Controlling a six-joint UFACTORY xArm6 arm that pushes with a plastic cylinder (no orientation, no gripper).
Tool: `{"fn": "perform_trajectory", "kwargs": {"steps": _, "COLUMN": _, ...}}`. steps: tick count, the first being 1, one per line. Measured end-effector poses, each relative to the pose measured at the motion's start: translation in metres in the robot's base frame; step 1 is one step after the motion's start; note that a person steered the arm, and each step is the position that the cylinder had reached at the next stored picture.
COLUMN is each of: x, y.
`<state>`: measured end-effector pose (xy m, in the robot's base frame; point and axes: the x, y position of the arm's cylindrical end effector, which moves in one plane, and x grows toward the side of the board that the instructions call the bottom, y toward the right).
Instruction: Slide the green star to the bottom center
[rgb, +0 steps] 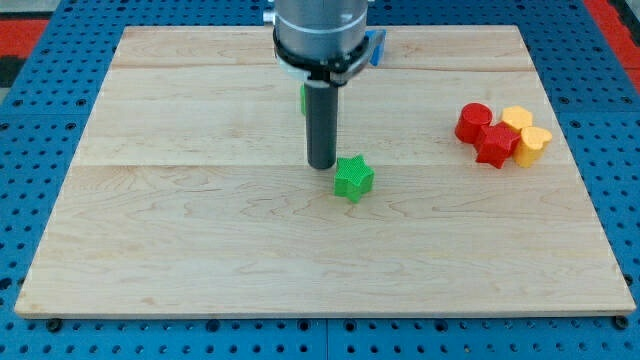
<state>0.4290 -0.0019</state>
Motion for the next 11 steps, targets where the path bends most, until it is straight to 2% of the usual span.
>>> {"fn": "perform_trajectory", "kwargs": {"steps": 1, "x": -0.021, "y": 0.011}}
{"fn": "perform_trajectory", "kwargs": {"steps": 2, "x": -0.015, "y": 0.047}}
{"fn": "perform_trajectory", "kwargs": {"steps": 5, "x": 0.078, "y": 0.031}}
{"fn": "perform_trajectory", "kwargs": {"steps": 7, "x": 0.080, "y": 0.025}}
{"fn": "perform_trajectory", "kwargs": {"steps": 9, "x": 0.111, "y": 0.013}}
{"fn": "perform_trajectory", "kwargs": {"steps": 10, "x": 0.104, "y": 0.013}}
{"fn": "perform_trajectory", "kwargs": {"steps": 11, "x": 0.061, "y": 0.021}}
